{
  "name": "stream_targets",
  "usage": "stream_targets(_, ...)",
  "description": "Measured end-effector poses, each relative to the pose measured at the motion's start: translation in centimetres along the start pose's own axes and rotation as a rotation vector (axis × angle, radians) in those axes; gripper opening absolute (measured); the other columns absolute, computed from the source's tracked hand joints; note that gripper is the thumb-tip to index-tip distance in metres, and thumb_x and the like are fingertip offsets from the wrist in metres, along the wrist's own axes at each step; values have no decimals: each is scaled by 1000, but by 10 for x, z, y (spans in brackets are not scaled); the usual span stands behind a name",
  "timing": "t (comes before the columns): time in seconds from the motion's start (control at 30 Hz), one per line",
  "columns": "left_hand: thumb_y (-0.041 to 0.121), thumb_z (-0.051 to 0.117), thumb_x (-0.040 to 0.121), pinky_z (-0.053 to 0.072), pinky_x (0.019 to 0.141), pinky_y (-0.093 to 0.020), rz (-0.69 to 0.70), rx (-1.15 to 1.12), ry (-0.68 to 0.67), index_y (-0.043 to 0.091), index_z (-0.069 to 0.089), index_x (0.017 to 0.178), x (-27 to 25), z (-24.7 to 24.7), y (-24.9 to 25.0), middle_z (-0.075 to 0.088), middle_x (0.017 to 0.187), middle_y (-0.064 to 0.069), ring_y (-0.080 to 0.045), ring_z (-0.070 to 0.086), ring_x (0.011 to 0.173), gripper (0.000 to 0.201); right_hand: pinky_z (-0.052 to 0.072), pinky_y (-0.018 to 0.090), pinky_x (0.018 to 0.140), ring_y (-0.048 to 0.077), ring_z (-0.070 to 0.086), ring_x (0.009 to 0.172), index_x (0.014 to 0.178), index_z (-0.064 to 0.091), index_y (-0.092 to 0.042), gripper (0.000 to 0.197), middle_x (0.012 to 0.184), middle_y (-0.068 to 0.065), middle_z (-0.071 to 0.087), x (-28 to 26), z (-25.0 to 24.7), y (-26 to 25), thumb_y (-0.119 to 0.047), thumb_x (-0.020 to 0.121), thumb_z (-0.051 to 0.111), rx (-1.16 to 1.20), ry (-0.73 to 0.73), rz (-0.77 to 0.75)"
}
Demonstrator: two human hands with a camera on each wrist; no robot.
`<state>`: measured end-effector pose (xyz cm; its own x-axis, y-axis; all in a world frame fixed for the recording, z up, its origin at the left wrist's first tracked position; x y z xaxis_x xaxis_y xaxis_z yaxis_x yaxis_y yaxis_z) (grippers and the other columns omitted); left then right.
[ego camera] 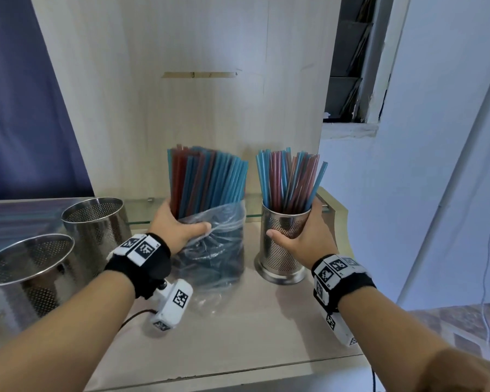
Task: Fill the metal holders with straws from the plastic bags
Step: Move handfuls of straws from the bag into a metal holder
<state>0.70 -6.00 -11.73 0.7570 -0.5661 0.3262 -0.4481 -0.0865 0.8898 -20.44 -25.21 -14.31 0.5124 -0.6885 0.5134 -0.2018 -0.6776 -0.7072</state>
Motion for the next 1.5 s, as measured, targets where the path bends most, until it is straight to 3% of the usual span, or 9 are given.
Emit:
stream_targets(0.13,36,95,44,50,92,-31,70,1,59,10,53,125,10,1,4,67,110,-2,-17,64,100,95,40,19,94,0,50,109,140,29,-26,99,121,-21,46,1,-1,2,-47,64,89,21,-17,-4)
stream_targets(0.3,73,87,24,51,98,-43,-213,140,-111,18,52,127,23,8,-28,67,114,1,-20,64,104,122,39,18,94,0,50,110,141,29,-24,99,122,-19,47,0,-2,4,-46,65,89,48,-20,-6)
stream_targets(0.47,70,86,19,51,97,-43,-224,235,-97,17,54,124,31,3,-21,65,116,-4,-23,64,102,122,38,17,93,-1,49,111,142,28,-24,99,123,-20,47,0,-2,4,-46,66,88,53,-22,-13)
stream_targets(0.63,75,83,29,43,105,-51,-48,153,120,26,25,139,21,11,1,49,138,-5,-26,50,126,134,38,16,94,-1,48,111,142,28,-23,98,123,-20,45,0,-3,3,-45,67,88,58,-26,-26)
stream_targets(0.8,67,89,32,35,111,-53,-135,222,130,28,-13,150,11,31,10,34,152,-10,-32,40,136,160,36,16,94,-2,47,112,143,28,-23,99,124,-19,46,-2,-3,2,-43,67,88,66,-14,-30)
stream_targets(1.0,50,95,41,55,86,-34,-121,117,157,18,52,122,14,26,4,66,105,4,-18,65,98,97,37,17,95,-1,47,112,145,26,-24,102,124,-20,45,-1,-2,2,-45,67,88,63,-19,-30)
stream_targets(1.13,37,95,51,51,79,-27,-81,18,196,16,55,119,12,21,3,65,95,9,-12,63,89,82,36,17,95,-2,46,112,147,25,-24,104,124,-21,43,-1,-3,3,-46,66,88,61,-25,-18)
stream_targets(1.33,44,95,47,50,97,-34,82,-75,255,19,50,127,9,17,4,65,118,3,-15,62,108,95,35,18,97,-1,45,113,146,25,-25,103,126,-21,41,1,-3,3,-47,66,88,49,-31,-19)
stream_targets(1.5,76,83,30,53,84,-34,-240,178,-46,13,61,117,8,19,-8,69,107,-4,-22,64,99,110,35,16,97,-3,46,113,145,27,-24,102,124,-22,42,0,-2,3,-47,66,87,56,-28,-31)
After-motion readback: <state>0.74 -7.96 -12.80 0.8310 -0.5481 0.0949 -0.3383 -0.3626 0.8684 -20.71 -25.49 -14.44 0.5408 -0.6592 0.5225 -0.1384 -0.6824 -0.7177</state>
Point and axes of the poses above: each hand's wrist, its own x-axis towards the middle knuckle, its own z-axis out of the palm, y = z × x, the point moved 1 cm from there along x, towards the middle knuckle
